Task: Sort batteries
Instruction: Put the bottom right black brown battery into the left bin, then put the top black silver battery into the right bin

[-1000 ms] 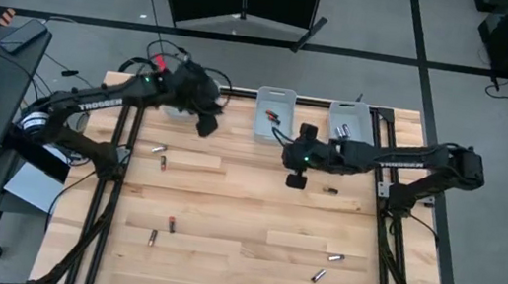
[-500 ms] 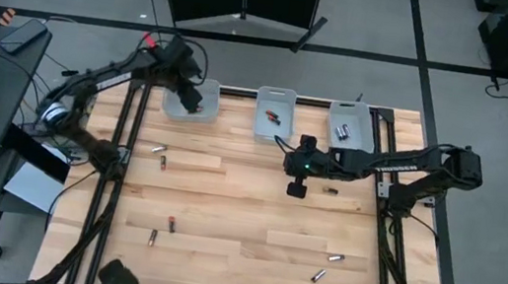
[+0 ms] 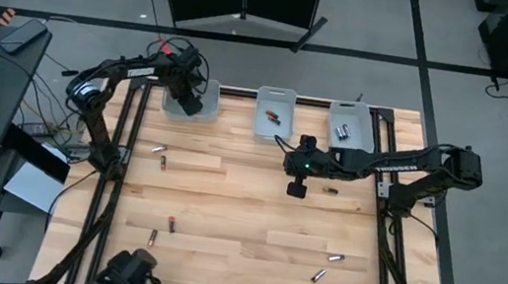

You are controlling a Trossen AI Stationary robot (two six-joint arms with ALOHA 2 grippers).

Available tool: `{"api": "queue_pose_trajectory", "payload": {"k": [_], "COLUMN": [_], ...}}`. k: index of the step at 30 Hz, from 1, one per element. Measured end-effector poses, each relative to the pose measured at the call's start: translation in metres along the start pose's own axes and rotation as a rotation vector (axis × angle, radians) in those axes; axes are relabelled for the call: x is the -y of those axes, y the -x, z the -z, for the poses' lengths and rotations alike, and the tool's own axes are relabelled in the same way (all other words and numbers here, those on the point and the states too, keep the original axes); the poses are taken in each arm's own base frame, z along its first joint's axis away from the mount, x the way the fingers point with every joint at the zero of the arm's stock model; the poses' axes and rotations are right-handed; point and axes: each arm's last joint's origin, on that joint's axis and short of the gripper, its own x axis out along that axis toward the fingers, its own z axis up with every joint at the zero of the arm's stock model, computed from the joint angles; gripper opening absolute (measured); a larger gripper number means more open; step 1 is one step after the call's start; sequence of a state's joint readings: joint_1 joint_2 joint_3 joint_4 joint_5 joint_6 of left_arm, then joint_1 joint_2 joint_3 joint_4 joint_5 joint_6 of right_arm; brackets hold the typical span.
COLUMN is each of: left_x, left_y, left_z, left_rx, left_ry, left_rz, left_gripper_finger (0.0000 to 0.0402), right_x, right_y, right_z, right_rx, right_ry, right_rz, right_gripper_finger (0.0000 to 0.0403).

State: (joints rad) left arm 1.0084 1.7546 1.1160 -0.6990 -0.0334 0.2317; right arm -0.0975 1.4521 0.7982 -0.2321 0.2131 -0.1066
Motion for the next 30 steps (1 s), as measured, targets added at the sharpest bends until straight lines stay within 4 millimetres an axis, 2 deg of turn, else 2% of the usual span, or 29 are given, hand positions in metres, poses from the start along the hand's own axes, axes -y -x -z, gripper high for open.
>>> {"api": "queue_pose_trajectory", "payload": {"k": [9, 14, 21, 27, 30], "left_x": [0.0, 0.0, -0.001, 0.0, -0.001], "left_y": [-0.012, -0.016, -0.017, -0.011, 0.001], "left_z": [-0.001, -0.003, -0.006, -0.006, -0.006], "left_rx": [-0.03, -0.021, 0.008, 0.027, 0.062], "left_ry": [-0.001, 0.002, 0.022, 0.006, 0.005], "left_rz": [-0.003, -0.007, -0.017, -0.016, -0.023], "left_gripper_finger": [0.0054, 0.0054, 0.0056, 0.0144, 0.0167], "right_x": [0.0, 0.0, 0.0, 0.0, 0.0], "right_y": [0.0, 0.0, 0.0, 0.0, 0.0], "right_z": [0.0, 0.001, 0.001, 0.001, 0.001], "right_rx": [0.0, -0.006, -0.009, -0.009, -0.009], "right_ry": [0.0, -0.005, 0.0, 0.0, 0.001], "right_rz": [0.0, -0.001, -0.001, -0.001, -0.001], "right_gripper_finger": [0.0007, 0.0016, 0.0008, 0.0017, 0.0018]}}
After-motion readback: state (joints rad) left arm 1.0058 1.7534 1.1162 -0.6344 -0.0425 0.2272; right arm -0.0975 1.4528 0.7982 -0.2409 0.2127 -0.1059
